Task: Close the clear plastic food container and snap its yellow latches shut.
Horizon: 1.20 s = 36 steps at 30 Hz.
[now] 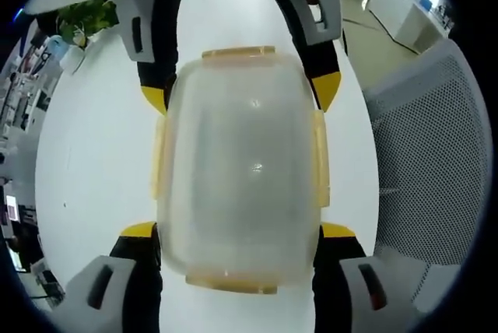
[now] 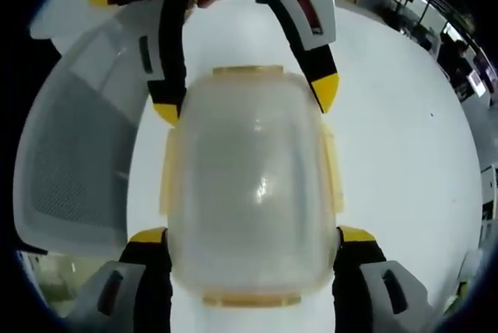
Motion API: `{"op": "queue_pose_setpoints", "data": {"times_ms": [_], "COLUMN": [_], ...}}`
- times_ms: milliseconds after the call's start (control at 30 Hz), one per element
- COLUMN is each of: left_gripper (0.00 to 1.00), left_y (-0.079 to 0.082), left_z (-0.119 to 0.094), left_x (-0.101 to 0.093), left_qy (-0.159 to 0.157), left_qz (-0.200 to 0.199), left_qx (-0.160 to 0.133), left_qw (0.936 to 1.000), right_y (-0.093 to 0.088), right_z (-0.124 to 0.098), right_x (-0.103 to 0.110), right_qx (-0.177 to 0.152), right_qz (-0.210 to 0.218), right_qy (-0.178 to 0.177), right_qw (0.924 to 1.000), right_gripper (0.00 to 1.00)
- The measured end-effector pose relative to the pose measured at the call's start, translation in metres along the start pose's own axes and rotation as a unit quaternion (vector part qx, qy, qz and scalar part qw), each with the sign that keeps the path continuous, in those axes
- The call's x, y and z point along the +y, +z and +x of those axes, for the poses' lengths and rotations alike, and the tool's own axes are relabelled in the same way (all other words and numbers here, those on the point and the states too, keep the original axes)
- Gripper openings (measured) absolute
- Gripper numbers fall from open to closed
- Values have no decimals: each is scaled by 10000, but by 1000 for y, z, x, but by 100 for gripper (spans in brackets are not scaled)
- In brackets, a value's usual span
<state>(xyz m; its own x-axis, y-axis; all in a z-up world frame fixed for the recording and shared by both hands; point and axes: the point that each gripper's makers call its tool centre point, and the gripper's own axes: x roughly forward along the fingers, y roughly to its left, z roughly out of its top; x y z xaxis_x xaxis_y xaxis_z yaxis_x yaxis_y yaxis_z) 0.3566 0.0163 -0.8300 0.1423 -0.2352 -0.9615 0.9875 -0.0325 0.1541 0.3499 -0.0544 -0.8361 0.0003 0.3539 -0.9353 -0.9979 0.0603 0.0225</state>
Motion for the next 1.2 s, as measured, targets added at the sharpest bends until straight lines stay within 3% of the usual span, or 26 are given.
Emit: {"op": "queue_pose_setpoints", "data": {"times_ms": [533,1200], "left_gripper": [81,81], "left_y": [-26,-88], "left_z": [-6,-19], "left_x": [5,14], "left_qy": [17,-11], "left_qz": [-136,-155], "left_qx": [-72,-62], "left_qw": [9999,9999], "right_y": [25,86], "right_z": [11,37], "right_x": [-7,-14], "right_qx": [85,59], "right_qz": [-53,-51], "right_qy": [2,22], "right_qw": [9999,10000], "right_gripper": [88,89]}}
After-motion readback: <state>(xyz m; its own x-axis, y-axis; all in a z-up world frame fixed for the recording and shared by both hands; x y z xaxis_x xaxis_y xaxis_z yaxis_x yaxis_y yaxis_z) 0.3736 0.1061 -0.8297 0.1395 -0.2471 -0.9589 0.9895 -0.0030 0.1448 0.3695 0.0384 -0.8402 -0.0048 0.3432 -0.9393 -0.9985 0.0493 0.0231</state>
